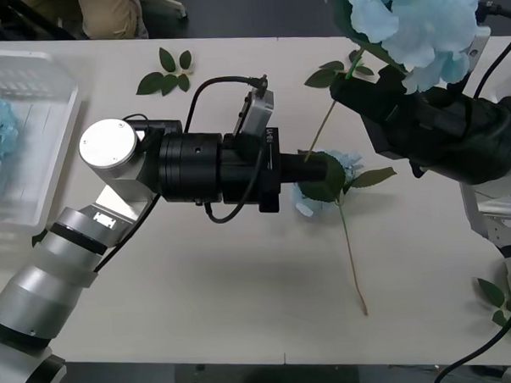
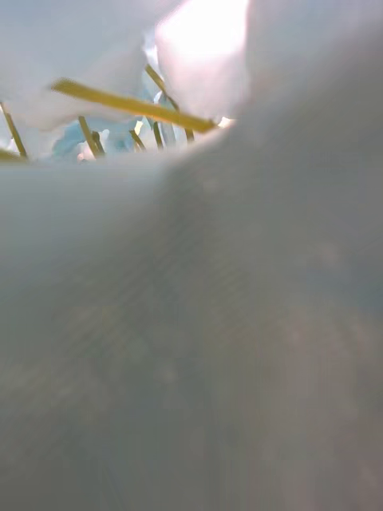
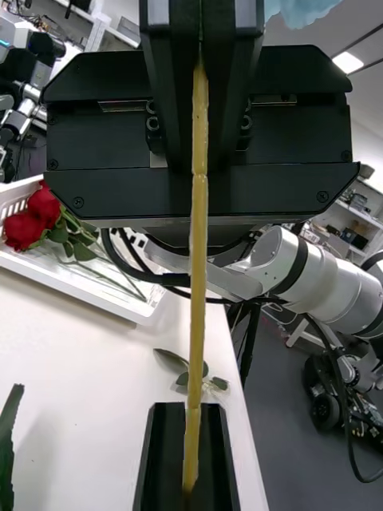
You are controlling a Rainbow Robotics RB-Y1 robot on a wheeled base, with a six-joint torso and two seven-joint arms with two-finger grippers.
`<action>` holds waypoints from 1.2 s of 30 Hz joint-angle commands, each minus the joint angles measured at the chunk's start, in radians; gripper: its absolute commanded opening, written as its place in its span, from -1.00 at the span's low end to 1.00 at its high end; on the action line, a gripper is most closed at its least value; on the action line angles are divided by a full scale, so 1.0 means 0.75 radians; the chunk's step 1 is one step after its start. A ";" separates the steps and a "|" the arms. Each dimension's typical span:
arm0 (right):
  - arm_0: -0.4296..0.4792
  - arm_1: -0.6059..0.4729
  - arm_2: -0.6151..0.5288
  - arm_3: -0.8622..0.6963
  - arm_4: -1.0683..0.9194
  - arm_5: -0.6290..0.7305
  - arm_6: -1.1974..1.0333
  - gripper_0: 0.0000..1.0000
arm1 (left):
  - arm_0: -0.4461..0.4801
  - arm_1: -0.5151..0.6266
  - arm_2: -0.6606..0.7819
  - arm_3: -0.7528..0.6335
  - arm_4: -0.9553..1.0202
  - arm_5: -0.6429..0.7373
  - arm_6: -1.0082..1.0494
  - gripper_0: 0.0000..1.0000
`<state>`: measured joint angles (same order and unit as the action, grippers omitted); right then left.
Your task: Put the red flowers into the right box and the blue flowers into the left box
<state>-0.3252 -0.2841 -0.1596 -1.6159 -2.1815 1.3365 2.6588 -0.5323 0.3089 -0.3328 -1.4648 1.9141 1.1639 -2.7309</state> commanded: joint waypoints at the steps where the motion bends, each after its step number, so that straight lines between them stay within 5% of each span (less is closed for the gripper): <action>1: -0.012 -0.006 0.006 -0.044 0.000 0.014 -0.035 -1.00 | -0.031 -0.007 0.008 -0.023 0.002 -0.016 0.034 -1.00; 11: -0.012 -0.006 0.006 -0.044 0.000 0.014 -0.035 -1.00 | -0.031 0.003 0.016 -0.023 0.015 -0.028 0.034 -1.00; 12: -0.012 -0.006 0.006 -0.044 0.000 0.012 -0.035 -0.75 | -0.033 0.009 0.018 -0.023 0.017 -0.028 0.034 -1.00; 13: -0.012 -0.006 0.004 -0.044 0.000 0.012 -0.035 -0.12 | -0.033 0.020 0.018 -0.023 0.029 -0.028 0.034 -1.00; 14: -0.014 -0.006 0.004 -0.044 0.000 0.010 -0.035 0.23 | -0.031 0.030 0.018 -0.025 0.037 -0.028 0.034 -1.00; 17: -0.012 -0.006 0.004 -0.044 0.000 0.008 -0.037 0.79 | -0.033 0.081 0.018 -0.025 0.084 -0.028 0.034 -1.00; 28: -0.014 -0.006 0.004 -0.044 -0.016 0.014 -0.044 0.95 | -0.033 0.302 0.090 -0.047 0.195 0.003 0.034 -1.00; 36: -0.012 -0.006 0.004 -0.044 -0.028 0.020 -0.044 0.98 | 0.004 0.609 0.159 -0.045 0.191 0.088 0.034 -1.00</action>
<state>-0.3252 -0.2841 -0.1594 -1.6159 -2.1833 1.3486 2.6583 -0.5321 0.6717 -0.2376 -1.4651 2.0483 1.2075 -2.7309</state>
